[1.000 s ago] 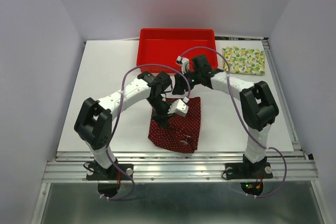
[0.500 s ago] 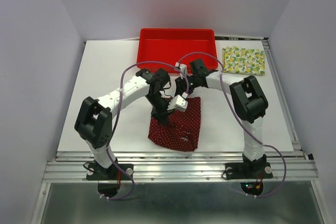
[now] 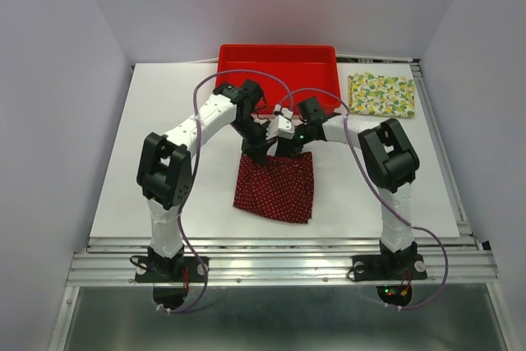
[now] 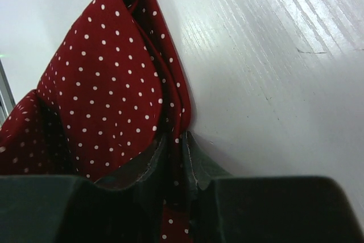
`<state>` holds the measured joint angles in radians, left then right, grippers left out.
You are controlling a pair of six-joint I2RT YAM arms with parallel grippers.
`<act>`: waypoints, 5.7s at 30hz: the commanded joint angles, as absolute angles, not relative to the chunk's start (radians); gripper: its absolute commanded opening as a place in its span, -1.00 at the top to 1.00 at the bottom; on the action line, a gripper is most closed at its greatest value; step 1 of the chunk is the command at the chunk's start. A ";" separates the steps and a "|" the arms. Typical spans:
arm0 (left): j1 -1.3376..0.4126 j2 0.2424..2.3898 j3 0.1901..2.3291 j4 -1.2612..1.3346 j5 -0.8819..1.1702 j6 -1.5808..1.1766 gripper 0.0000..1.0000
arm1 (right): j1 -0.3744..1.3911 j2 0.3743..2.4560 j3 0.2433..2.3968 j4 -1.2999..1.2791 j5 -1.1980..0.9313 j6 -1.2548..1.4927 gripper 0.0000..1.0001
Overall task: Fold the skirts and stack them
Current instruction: Fold the skirt, then neatly place the folded skirt to the corner
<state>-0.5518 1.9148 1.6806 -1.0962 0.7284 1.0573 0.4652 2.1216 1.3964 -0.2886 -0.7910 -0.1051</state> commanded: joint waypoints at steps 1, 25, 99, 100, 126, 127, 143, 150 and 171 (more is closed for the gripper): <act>-0.526 1.959 1.772 -1.103 0.718 1.051 1.00 | 0.474 2.146 1.370 -0.350 -0.796 -0.132 0.55; -0.488 1.987 1.594 -0.640 0.575 0.910 0.78 | 0.474 2.181 1.442 -0.411 -0.804 -0.160 0.52; -0.791 1.190 0.947 -0.184 0.138 0.665 -0.64 | 0.250 1.543 1.111 -0.456 -0.437 0.401 -1.00; -0.833 1.209 0.946 -0.202 0.117 0.682 -0.55 | 0.239 1.531 1.080 -0.440 -0.434 0.426 -1.00; -1.137 1.833 1.131 -0.041 -0.018 0.640 -0.25 | 0.209 1.672 0.951 -0.377 -0.566 0.416 -1.00; -1.138 1.836 1.129 -0.043 -0.015 0.640 -0.23 | 0.209 1.674 0.951 -0.382 -0.568 0.402 -1.00; -1.029 1.731 1.100 -0.043 0.250 0.569 1.00 | 0.209 1.759 0.911 -0.387 -0.790 0.288 -1.00; -0.967 1.709 1.129 -0.069 0.362 0.529 1.00 | 0.209 1.805 0.916 -0.377 -0.844 0.314 -1.00; -0.945 1.671 1.111 -0.091 0.471 0.611 1.00 | 0.209 2.123 0.997 -0.031 -0.974 0.483 -0.91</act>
<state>-0.9504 1.7500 1.1057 -0.0902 0.4110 0.5877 0.2100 2.0052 1.0134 -0.0860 -1.1248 0.5037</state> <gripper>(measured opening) 0.038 0.959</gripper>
